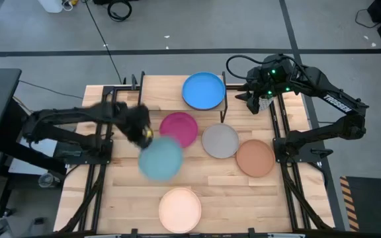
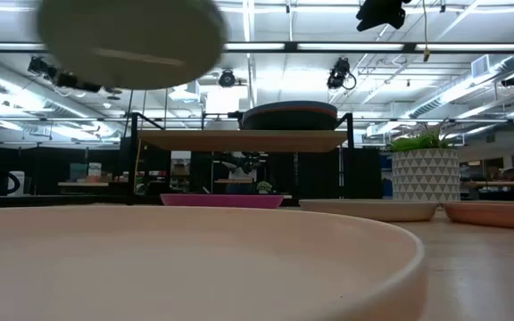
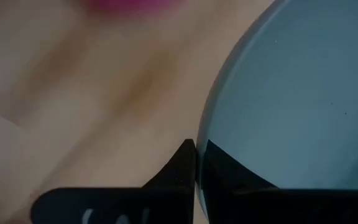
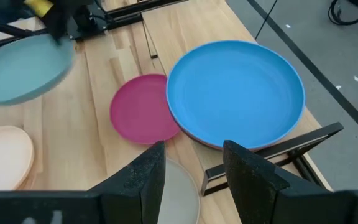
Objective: Place and stack plates onto a shelf
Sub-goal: Put the light green plate on the shelf
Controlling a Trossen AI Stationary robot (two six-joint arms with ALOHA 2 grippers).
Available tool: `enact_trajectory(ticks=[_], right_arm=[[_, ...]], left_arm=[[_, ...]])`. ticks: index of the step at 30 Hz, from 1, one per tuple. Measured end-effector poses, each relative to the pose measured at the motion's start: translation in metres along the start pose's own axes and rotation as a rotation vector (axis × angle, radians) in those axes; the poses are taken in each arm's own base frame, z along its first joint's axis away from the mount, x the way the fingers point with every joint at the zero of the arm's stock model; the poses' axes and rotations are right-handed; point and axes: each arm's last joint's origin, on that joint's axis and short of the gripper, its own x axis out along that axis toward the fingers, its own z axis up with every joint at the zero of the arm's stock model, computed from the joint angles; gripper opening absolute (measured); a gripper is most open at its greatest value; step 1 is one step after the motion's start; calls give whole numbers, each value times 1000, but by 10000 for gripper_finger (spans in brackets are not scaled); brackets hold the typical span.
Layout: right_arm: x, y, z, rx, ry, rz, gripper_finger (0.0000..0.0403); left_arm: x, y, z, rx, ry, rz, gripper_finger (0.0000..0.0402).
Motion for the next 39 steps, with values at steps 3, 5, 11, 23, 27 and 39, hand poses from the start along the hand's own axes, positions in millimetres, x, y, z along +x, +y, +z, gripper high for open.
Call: enact_trajectory(ticks=[3, 5, 11, 23, 27, 39], right_arm=[[0, 0, 0, -17, 0, 0, 168], [0, 0, 0, -33, 0, 0, 167], [0, 0, 0, -64, -3, 7, 167], [0, 1, 6, -43, -59, 49, 168], [0, 1, 6, -38, -60, 43, 168], [1, 0, 9, -64, -88, 23, 168]], left_arm=[[-34, 4, 24, -136, -200, 10, 15], [-55, 5, 39, -178, -309, 21, 15], [-99, 15, 81, -282, -493, 170, 15], [-103, 68, 156, -358, -241, 407, 15], [-115, 74, 163, -333, -231, 425, 15], [-108, 101, 177, -354, -160, 491, 15]])
